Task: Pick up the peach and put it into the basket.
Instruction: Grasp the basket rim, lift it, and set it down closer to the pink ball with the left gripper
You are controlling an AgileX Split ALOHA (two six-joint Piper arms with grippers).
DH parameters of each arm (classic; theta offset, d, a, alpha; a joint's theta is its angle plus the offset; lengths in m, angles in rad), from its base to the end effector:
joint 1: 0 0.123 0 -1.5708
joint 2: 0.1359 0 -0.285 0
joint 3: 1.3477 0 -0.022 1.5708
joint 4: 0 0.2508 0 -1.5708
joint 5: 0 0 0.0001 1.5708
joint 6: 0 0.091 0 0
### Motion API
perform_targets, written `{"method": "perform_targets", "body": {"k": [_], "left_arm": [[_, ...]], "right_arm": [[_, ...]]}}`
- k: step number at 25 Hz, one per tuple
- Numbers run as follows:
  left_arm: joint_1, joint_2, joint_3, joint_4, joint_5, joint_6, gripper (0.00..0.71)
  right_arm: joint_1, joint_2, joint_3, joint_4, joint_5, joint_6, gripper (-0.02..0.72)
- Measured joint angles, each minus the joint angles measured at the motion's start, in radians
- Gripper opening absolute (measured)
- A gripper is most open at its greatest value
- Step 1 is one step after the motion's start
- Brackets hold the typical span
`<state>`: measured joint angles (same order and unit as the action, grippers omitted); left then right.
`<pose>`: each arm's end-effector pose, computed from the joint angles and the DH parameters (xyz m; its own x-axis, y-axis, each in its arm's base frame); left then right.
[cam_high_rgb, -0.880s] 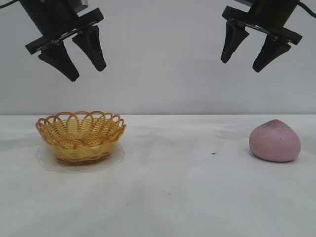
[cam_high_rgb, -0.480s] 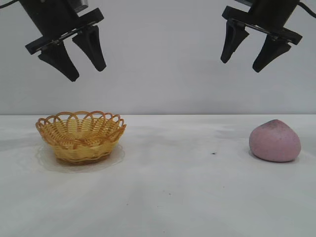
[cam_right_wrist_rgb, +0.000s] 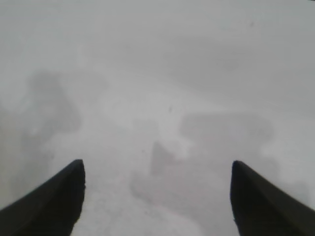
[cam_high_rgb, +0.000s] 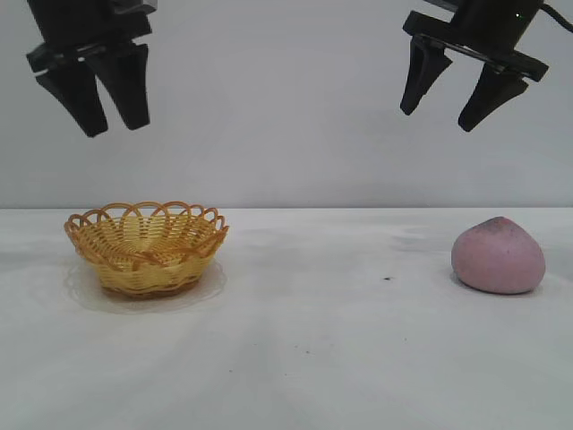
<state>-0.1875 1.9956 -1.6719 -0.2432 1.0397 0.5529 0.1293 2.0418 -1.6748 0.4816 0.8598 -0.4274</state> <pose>0.4164 -0.0982 0.2421 -0.7506 0.5556 -0.3577 0.6107 0.7900 -0.0544 0.4419 0.0897 0.2338 -0.8420 -0.2025 -0.5000 -0.3697 0.8916 0.2615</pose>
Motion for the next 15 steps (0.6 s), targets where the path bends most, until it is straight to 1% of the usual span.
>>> {"method": "perform_targets", "body": {"k": [3,6,9,12,15], "left_arm": [[-0.009,0.000,-0.006,0.016,0.049,0.128,0.442],[-0.039,0.000,-0.006,0.048,0.057,0.234,0.442],[-0.067,0.000,-0.006,0.103,0.021,0.267,0.442],[-0.077,0.019,-0.006,0.124,-0.029,0.278,0.442],[-0.081,0.060,-0.006,0.129,-0.049,0.281,0.442]], "right_arm": [[0.000,0.000,0.000,0.000,0.008,0.000,0.524],[0.000,0.000,0.000,0.000,0.017,0.000,0.524],[0.000,0.000,0.000,0.000,0.022,0.000,0.524],[0.000,0.000,0.000,-0.002,0.025,0.000,0.524],[0.000,0.000,0.000,-0.002,0.028,0.000,0.524]]}}
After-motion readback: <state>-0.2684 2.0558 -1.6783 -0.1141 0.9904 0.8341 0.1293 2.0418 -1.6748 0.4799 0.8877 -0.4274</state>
